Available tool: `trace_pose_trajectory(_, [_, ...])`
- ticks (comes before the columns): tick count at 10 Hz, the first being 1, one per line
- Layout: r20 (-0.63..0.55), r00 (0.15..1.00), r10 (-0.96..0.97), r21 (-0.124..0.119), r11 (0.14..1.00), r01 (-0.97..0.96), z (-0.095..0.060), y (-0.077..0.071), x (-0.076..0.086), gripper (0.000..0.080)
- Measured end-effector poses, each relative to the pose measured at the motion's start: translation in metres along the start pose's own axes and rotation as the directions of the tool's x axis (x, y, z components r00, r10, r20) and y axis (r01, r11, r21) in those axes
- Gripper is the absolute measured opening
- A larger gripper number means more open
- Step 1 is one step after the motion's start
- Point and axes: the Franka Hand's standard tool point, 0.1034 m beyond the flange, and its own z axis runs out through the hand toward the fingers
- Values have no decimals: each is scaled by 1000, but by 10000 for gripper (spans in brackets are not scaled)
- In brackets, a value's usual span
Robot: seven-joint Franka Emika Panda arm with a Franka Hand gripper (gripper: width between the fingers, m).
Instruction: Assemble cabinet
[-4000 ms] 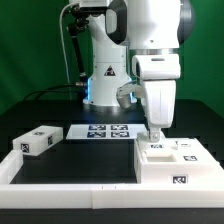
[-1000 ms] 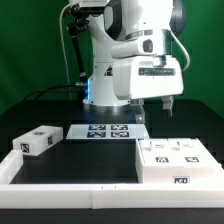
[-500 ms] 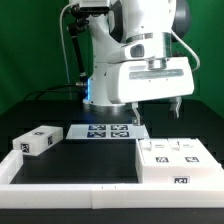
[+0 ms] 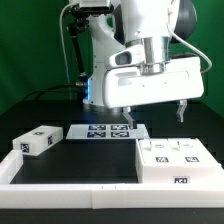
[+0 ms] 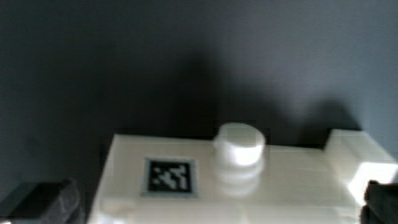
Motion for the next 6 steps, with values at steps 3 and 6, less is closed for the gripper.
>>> trace_pose_trajectory(3, [17,965,263,16,965,-263,21,-9,8,797])
trace_pose_trajectory(6, [18,968,250,20,968,-250,33,-15,4,797])
